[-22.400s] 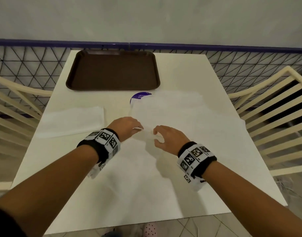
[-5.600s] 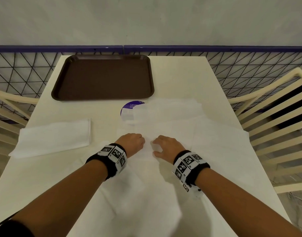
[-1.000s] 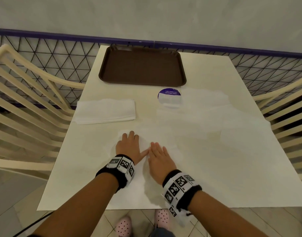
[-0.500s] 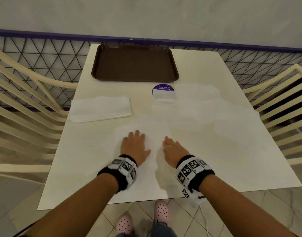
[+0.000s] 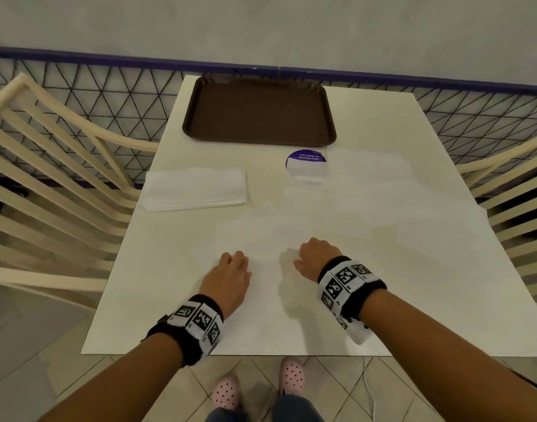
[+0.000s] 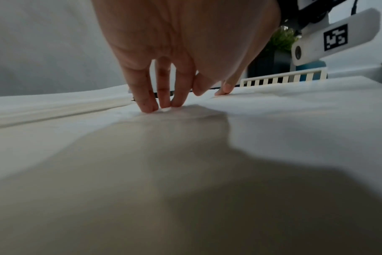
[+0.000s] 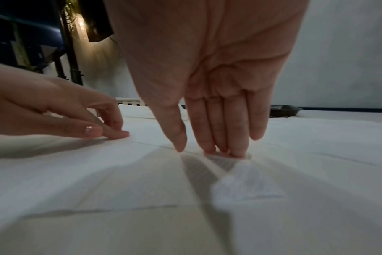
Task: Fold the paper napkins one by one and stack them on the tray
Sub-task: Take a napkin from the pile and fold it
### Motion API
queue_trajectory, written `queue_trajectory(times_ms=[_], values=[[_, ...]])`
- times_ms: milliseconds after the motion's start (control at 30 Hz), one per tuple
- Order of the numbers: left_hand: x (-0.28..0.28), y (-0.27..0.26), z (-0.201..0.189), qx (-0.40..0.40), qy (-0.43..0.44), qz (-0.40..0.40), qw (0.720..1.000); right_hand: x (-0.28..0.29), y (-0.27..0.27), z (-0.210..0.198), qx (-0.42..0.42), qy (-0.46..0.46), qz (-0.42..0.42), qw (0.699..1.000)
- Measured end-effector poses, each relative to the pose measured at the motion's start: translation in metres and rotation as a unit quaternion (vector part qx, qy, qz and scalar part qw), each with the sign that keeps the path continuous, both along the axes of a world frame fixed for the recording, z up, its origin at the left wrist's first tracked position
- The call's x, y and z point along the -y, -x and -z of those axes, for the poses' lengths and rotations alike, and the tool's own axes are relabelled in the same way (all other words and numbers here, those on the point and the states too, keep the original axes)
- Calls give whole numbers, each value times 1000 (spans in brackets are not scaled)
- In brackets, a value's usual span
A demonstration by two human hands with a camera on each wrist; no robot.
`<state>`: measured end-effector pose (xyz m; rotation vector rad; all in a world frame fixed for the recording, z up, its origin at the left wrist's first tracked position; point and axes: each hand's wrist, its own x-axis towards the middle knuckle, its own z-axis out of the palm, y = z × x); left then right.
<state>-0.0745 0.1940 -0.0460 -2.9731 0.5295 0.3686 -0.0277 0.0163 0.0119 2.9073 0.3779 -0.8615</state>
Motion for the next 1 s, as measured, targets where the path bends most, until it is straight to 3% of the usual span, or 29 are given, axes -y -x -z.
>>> queue_trajectory(times_ms=[100, 200, 367, 567, 733, 967, 1000], values=[[-12, -1, -3, 16, -36, -16, 999, -2, -7, -2, 4, 2, -24, 1000], [-9, -6, -13, -74, -77, -15, 994, -3, -13, -1, -2, 6, -46, 999], [6, -31, -29, -65, -8, -68, 996, -11, -21, -2, -4, 7, -95, 995], [20, -45, -33, -73, -61, -50, 994, -17, -23, 2, -16, 9, -126, 992], [26, -45, -32, -108, -33, -99, 989, -25, -16, 12, -5, 25, -131, 991], [31, -51, -49, -64, -71, -55, 994, -18, -24, 3, 19, 52, -197, 979], [28, -52, -51, -88, -75, -53, 992, -15, -26, -1, 25, 53, -204, 977]])
